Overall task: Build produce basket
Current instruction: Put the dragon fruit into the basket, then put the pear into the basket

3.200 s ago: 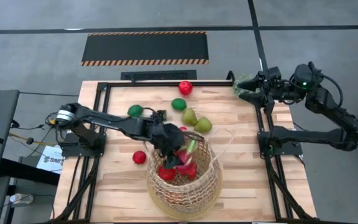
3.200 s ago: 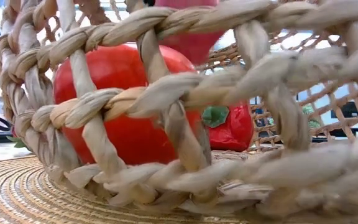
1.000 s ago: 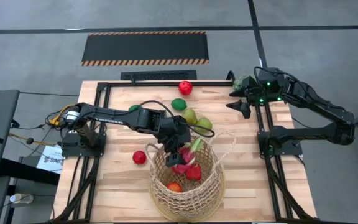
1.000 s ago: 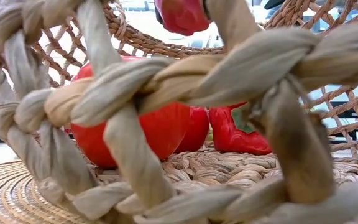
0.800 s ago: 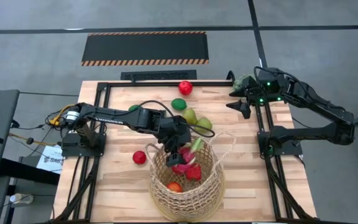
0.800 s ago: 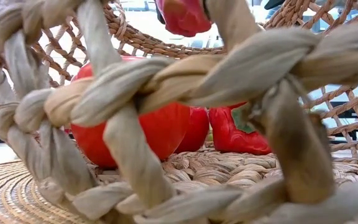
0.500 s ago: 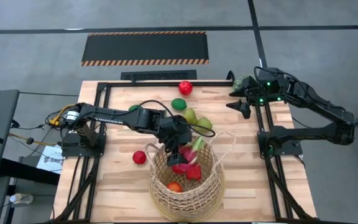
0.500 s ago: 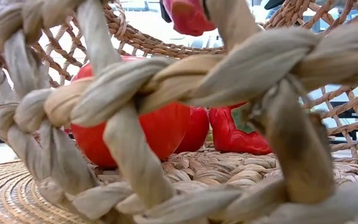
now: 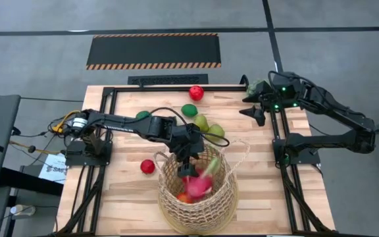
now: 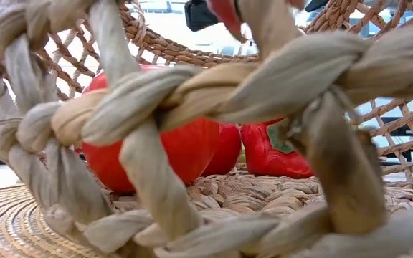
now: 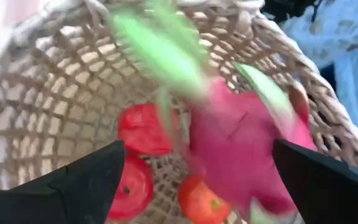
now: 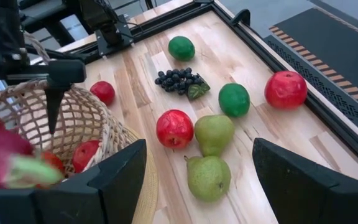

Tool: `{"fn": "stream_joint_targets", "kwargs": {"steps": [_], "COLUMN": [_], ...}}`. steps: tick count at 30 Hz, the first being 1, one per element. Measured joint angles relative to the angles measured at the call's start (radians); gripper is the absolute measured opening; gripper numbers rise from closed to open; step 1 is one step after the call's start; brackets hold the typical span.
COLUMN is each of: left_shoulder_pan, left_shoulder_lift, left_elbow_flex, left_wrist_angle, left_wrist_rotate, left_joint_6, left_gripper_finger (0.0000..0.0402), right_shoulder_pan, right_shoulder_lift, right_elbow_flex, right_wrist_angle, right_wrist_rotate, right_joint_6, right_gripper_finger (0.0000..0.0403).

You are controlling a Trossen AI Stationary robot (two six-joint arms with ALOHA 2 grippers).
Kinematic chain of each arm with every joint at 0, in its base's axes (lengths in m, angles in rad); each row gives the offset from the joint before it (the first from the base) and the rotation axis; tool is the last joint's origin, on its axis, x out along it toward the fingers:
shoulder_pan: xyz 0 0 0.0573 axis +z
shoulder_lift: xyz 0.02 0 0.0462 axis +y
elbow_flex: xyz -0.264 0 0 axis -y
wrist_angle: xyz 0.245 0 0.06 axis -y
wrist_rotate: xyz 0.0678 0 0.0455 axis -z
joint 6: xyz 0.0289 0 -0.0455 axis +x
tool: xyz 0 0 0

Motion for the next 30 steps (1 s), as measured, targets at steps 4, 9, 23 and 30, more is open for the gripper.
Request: {"fn": "stream_joint_targets", "kwargs": {"steps": [4,9,23,30], "left_shoulder_pan": [0.005,0.051,0.258,0.368], "left_shoulder_lift": [-0.004,-0.014,-0.058,-0.201], "left_elbow_flex": [0.009,0.111,0.385,0.401], "left_wrist_angle": [-0.037,-0.249,-0.798,-0.762], "left_wrist_rotate": [-0.012,0.019,-0.027,-0.26], "left_joint_6": [-0.03,-0.048,0.144,0.187], "left_gripper_finger": [0.0387,0.0387,0.0387,0.0387], "right_shoulder_pan": [0.0,-0.001,-0.012,0.005], "right_shoulder_lift": [0.001,0.043,0.346,0.503], "right_elbow_flex": [-0.013,-0.014,-0.015,-0.015], "right_wrist_angle": [-0.002,0.0,-0.034,-0.007], "right_wrist_rotate": [0.0,0.043,0.059,-0.049], "right_joint_6": [0.0,-0.004,-0.505,-0.71], "right_gripper_finger": [0.0311,0.0311,0.0311,0.0311]}}
